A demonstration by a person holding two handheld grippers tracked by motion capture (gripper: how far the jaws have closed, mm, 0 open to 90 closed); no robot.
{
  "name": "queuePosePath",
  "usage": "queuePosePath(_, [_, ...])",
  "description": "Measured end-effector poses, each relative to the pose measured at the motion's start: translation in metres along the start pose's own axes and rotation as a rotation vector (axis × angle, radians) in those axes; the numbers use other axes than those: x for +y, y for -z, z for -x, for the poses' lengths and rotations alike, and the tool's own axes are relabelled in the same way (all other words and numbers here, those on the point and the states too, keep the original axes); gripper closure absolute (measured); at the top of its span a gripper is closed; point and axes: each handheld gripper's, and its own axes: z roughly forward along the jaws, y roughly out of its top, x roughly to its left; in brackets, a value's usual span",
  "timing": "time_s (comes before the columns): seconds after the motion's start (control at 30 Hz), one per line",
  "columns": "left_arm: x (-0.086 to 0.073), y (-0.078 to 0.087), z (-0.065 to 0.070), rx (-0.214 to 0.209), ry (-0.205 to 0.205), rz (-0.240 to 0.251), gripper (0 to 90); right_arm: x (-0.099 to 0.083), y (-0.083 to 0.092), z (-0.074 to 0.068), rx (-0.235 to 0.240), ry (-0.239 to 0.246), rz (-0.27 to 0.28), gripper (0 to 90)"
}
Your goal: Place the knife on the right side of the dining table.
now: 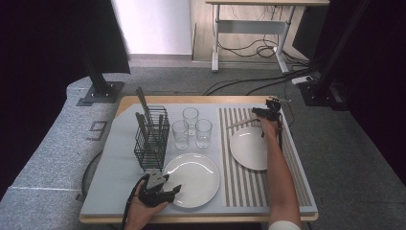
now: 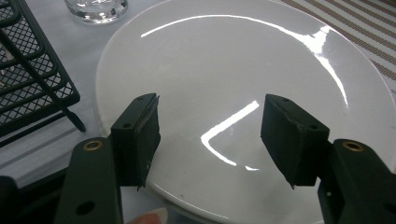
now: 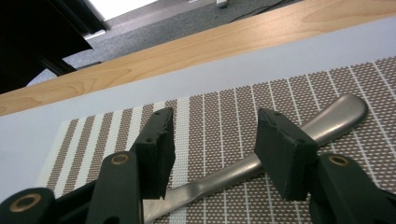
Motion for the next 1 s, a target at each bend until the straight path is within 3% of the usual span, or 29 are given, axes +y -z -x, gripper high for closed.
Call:
queuePosePath(0.1, [-0.001, 0.000, -0.001, 0.001, 0.002, 0.000, 37.4, -0.002, -0.007, 0.002, -0.005, -0.007, -0.041, 46.8])
queuePosePath(0.27, [-0.001, 0.001, -0.005, 0.006, 0.013, 0.002, 37.4, 0.002, -0.015, -0.010, -0.003, 0.028, -0.039, 46.8])
queuePosePath(0.4, [-0.002, 0.002, -0.006, 0.008, 0.017, 0.002, 37.4, -0.003, -0.022, -0.009, -0.009, 0.026, -0.063, 47.7])
queuePosePath(1.0, [-0.001, 0.000, -0.003, 0.007, 0.009, -0.003, 37.4, -0.001, -0.014, -0.001, -0.013, -0.022, -0.091, 47.8])
